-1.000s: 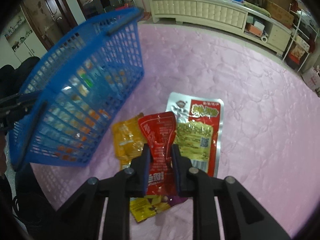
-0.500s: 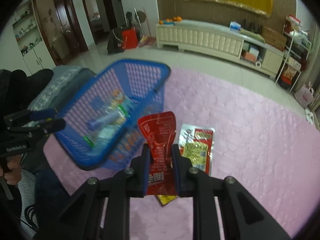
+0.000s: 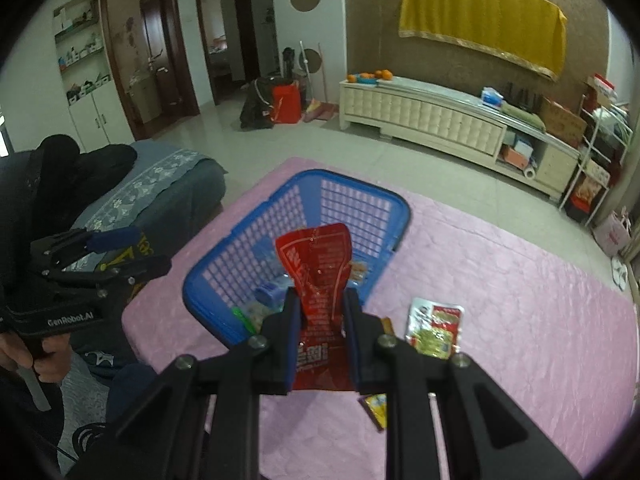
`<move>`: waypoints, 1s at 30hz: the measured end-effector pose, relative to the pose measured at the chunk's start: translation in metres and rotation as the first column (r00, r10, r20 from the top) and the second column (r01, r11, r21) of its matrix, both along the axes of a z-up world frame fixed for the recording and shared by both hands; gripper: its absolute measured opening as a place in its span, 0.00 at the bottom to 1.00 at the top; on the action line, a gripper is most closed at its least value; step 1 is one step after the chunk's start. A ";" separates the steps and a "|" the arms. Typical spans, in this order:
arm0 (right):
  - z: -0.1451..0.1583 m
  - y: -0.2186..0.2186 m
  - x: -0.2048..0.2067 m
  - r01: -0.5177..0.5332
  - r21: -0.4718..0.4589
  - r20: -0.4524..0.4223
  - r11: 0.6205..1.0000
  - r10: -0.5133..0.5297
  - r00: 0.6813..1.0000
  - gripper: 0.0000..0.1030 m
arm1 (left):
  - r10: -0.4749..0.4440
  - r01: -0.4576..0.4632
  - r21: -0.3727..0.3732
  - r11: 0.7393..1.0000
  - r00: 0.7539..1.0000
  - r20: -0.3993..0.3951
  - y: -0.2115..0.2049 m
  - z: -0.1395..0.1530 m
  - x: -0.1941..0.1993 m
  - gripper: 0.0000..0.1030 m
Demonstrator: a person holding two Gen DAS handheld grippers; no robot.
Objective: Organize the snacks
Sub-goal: 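Carry the red packet over the basket with the right tool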
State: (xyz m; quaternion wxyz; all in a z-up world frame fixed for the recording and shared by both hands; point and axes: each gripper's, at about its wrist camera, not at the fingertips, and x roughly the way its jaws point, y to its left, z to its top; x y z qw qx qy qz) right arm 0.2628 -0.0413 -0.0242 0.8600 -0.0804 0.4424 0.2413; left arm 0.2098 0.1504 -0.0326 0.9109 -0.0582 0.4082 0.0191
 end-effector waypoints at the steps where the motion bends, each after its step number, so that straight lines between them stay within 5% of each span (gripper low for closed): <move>1: -0.002 0.007 0.002 -0.009 -0.001 -0.007 1.000 0.009 1.000 0.24 | 0.005 -0.005 0.002 1.000 1.000 -0.001 0.003 -0.001 0.000 0.63; 27: -0.073 0.091 0.040 -0.042 -0.010 -0.233 0.999 0.038 0.972 0.27 | 0.010 -0.016 -0.102 0.995 0.998 -0.059 0.052 -0.040 0.013 0.63; 30: -0.073 0.101 0.037 -0.047 -0.069 -0.196 0.997 0.032 0.980 0.27 | 0.013 -0.019 -0.100 0.995 0.998 -0.065 0.054 -0.041 0.014 0.63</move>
